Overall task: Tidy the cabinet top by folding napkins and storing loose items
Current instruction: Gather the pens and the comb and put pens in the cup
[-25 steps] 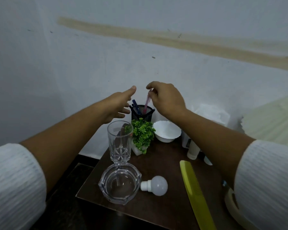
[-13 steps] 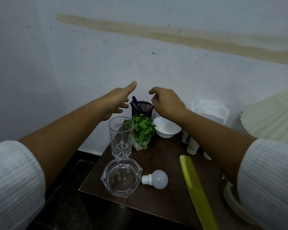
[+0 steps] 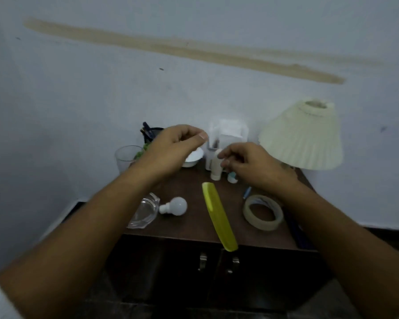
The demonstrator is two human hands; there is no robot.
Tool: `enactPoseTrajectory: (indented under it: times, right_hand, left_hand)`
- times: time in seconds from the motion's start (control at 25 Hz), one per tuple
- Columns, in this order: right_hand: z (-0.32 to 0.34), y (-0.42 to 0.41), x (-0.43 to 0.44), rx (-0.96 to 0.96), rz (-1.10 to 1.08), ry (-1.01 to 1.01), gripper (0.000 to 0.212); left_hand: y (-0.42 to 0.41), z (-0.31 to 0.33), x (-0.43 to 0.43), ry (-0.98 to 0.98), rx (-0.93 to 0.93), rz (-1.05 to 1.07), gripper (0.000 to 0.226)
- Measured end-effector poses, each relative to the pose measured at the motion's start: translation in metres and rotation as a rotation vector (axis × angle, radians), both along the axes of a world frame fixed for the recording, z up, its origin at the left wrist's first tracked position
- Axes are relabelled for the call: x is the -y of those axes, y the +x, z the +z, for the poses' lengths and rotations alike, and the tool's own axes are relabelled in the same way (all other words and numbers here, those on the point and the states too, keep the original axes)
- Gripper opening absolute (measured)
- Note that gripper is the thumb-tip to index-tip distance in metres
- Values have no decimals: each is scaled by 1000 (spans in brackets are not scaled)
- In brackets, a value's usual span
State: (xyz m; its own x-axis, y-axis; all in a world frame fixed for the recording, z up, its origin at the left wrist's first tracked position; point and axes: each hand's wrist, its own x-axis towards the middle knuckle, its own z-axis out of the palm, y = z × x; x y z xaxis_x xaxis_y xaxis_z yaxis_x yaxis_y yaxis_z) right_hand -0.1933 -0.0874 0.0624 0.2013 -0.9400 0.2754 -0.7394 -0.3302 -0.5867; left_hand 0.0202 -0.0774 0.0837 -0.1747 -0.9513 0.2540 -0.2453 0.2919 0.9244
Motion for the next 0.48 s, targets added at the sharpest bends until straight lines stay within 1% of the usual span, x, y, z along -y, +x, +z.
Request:
enactPoseTrajectory:
  times: [0.12,0.24,0.32,0.4,0.48]
  right_hand:
    - [-25,-41,-26,-37,-101,55,25]
    - [-41,-73,-36,-85,-187,25,27]
    - [-48,-93,-36,-95,-259,-4,26]
    - [-55,-114,-35,-98,-337,12,26]
    - [-62,-134,-28,-115,-409,29,26]
  left_hand:
    - [-49,-31,-18,106,-37,-116,16]
    - [-84,-70,-14,163,7,-156,13]
    - [-98,-87,-4,142,111,-115,14]
    - [-112,-96,7,98,272,-60,18]
    - [-126,-99,20,83,429,-19,17]
